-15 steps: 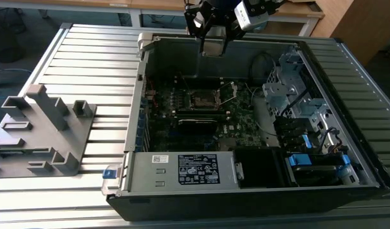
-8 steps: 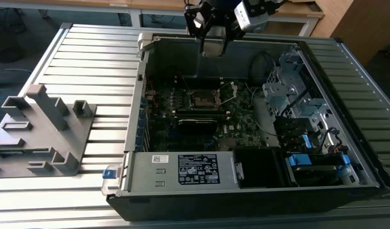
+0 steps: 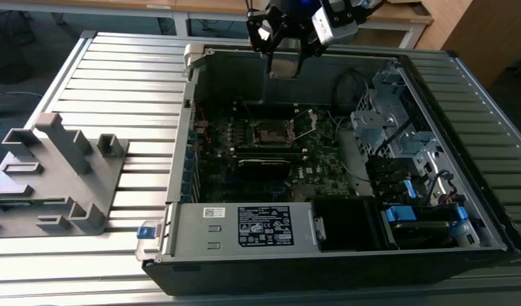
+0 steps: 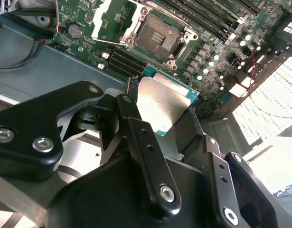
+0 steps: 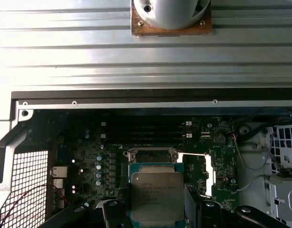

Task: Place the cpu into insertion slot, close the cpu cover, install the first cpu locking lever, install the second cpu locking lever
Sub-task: 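Place the cpu into insertion slot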

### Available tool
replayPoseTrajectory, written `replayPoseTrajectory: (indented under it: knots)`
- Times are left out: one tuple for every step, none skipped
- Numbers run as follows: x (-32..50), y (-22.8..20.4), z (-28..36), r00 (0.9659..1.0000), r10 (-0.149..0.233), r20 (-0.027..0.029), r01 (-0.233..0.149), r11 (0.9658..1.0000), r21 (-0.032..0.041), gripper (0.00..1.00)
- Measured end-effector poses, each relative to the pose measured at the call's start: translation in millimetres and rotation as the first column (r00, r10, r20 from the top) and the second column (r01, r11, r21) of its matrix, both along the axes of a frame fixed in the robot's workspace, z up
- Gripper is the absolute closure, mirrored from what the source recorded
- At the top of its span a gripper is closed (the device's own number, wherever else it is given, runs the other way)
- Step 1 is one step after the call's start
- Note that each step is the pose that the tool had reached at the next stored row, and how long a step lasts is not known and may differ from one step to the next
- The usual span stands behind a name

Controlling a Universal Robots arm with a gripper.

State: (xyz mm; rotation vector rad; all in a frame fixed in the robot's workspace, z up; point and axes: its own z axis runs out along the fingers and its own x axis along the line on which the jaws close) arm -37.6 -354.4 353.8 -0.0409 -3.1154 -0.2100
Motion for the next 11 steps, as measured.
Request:
replayPoseTrajectory:
  knots:
    - [0.0, 0.0, -0.1, 1.0, 0.0, 0.0, 0.0, 1.0, 0.0001, 0.46]
    - [0.0, 0.0, -0.2, 1.0, 0.0, 0.0001, 0.0, 1.0, 0.0002, 0.46]
    - [0.0, 0.0, -0.5, 1.0, 0.0, 0.0002, 0.0, 1.0, 0.0004, 0.46]
    - [0.0, 0.0, -1.2, 1.0, 0.0, 0.0003, 0.0, 1.0, 0.0006, 0.46]
    - [0.0, 0.0, -2.0, 1.0, 0.0, 0.0003, 0.0, 1.0, 0.0005, 0.46]
    - [0.0, 0.0, -2.6, 1.0, 0.0, 0.0001, 0.0, 1.0, 0.0003, 0.46]
    - [0.0, 0.0, -3.1, 1.0, 0.0, 0.0001, 0.0, 1.0, 0.0003, 0.46]
    - [0.0, 0.0, -3.2, 1.0, 0.0, 0.0001, 0.0, 1.0, 0.0001, 0.46]
    - [0.0, 0.0, -3.4, 1.0, 0.0, 0.0001, 0.0, 1.0, 0.0002, 0.46]
    - [0.0, 0.0, -3.5, 1.0, 0.0, 0.0001, 0.0, 1.0, 0.0003, 0.46]
    - [0.0, 0.0, -3.5, 1.0, 0.0, 0.0001, 0.0, 1.0, 0.0002, 0.46]
